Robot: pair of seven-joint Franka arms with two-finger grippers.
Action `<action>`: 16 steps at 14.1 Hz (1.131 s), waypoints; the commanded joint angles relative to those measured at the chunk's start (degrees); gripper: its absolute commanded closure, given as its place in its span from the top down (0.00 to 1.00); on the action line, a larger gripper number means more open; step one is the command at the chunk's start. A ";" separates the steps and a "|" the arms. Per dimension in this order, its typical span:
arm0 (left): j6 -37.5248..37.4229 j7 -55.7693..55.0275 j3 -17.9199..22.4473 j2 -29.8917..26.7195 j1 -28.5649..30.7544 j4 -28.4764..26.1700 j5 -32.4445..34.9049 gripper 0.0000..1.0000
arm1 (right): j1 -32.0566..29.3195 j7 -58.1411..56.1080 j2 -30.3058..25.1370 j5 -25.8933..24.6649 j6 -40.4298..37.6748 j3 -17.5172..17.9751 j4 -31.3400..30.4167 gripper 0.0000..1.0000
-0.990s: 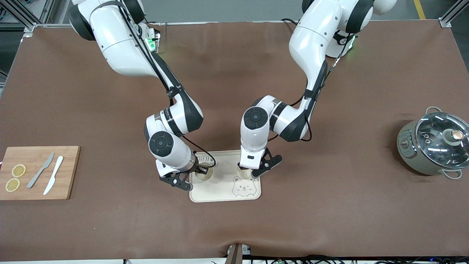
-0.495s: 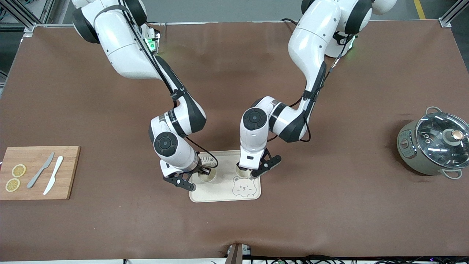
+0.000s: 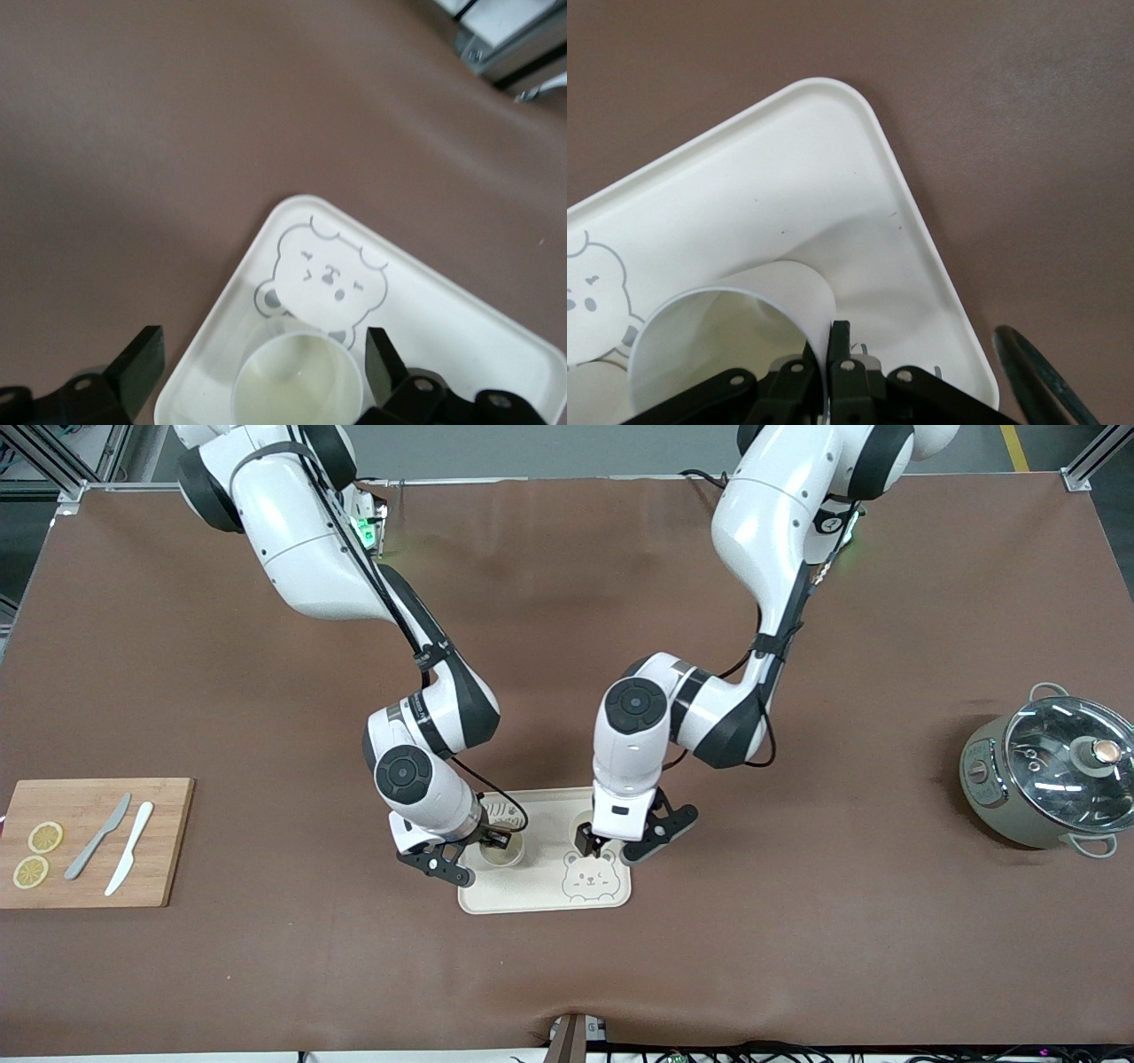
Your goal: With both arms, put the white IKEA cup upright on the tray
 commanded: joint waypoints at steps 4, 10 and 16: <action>-10.68 10.62 -0.99 -7.54 5.17 -1.24 0.00 1.00 | 0.62 1.13 0.24 -0.33 0.79 -0.64 -0.01 0.79; -20.63 25.39 -1.17 -16.32 10.97 -4.39 -0.18 1.00 | -0.09 0.43 -1.34 -0.33 -0.17 -0.64 0.17 1.00; -25.12 39.20 -1.08 -27.40 17.21 -12.22 -1.23 1.00 | 0.09 0.52 -9.23 -0.06 -13.95 -0.64 0.26 1.00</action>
